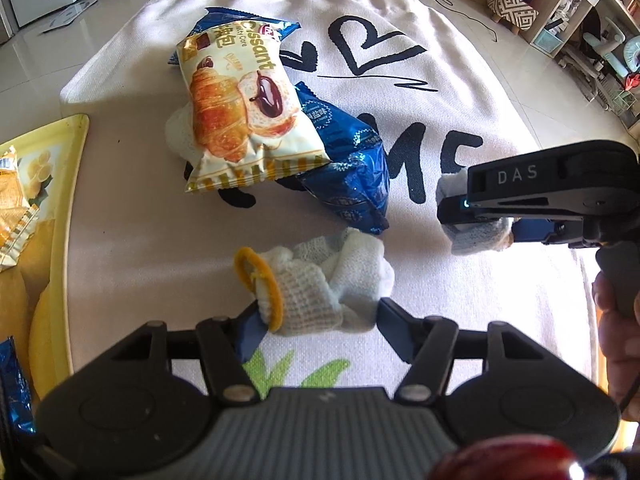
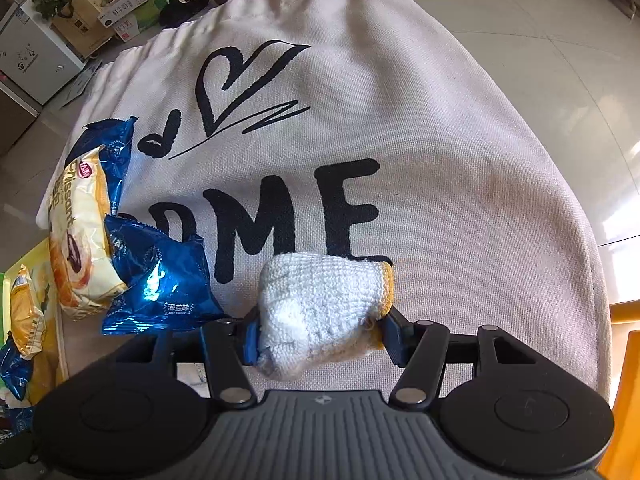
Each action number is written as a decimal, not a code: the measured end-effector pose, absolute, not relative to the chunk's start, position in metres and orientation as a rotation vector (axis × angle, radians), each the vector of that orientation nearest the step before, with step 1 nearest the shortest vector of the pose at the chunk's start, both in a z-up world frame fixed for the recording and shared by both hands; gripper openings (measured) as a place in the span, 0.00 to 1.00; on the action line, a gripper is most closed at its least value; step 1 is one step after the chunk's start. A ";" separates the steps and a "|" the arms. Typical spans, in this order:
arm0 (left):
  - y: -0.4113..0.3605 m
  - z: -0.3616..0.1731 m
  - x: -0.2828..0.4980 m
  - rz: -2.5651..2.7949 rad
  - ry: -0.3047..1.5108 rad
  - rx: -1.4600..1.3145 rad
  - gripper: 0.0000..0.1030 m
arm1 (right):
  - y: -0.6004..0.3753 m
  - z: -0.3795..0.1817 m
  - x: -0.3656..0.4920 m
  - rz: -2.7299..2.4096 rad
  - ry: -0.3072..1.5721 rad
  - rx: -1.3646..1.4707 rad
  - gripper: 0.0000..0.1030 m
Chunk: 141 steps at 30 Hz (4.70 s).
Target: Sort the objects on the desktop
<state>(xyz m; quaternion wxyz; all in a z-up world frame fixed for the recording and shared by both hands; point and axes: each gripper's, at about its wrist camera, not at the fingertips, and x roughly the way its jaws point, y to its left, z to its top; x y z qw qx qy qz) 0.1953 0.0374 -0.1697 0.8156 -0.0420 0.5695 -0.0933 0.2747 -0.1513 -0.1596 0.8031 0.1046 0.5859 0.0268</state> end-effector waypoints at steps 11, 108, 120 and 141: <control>0.033 -0.178 0.200 -0.168 1.174 -0.079 0.98 | -0.146 -0.170 0.275 0.060 1.297 0.202 0.57; 0.011 -0.186 0.204 -0.149 1.135 0.041 0.95 | -0.163 -0.091 0.225 0.030 1.120 0.478 0.56; 0.004 -0.191 0.199 -0.137 1.150 0.052 0.53 | -0.169 -0.094 0.225 0.037 1.128 0.500 0.56; 0.041 -0.135 0.186 -0.154 1.088 -0.124 0.51 | -0.157 -0.094 0.232 0.035 1.123 0.473 0.56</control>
